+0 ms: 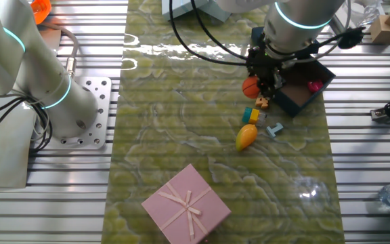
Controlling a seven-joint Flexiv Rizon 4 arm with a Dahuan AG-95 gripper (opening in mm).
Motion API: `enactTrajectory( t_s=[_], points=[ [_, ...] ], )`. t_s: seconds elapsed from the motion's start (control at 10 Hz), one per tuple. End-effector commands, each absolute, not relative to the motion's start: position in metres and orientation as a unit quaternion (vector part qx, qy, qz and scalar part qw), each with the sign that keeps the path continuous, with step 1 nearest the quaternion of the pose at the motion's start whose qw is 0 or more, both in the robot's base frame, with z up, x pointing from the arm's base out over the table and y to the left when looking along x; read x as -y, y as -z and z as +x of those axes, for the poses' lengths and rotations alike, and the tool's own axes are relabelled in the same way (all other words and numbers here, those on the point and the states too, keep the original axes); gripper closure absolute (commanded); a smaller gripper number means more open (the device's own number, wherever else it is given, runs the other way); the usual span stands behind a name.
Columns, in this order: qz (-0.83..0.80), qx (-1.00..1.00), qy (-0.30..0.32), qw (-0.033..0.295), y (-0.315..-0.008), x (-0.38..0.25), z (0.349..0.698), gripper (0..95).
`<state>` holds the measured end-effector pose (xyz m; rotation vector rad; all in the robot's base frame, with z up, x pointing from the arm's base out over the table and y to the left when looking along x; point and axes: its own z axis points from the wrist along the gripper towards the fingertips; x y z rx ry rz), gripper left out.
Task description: Take everything out of the gift box
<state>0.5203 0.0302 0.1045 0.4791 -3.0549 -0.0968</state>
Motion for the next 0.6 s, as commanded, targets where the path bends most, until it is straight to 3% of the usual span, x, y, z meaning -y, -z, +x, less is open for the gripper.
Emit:
enactTrajectory(
  t_s=[0.1,0.2,0.3,0.6],
  points=[
    [0.060,0.998,0.028,0.019,-0.1027,-0.0310,0.5221,95.0],
    [0.051,0.998,0.028,0.019,-0.1020,-0.0315,0.5229,95.0],
    [0.049,0.998,0.025,0.019,-0.1012,-0.0319,0.5237,76.0],
    [0.038,0.999,0.021,0.016,-0.1010,-0.0320,0.5239,76.0]
  ],
)
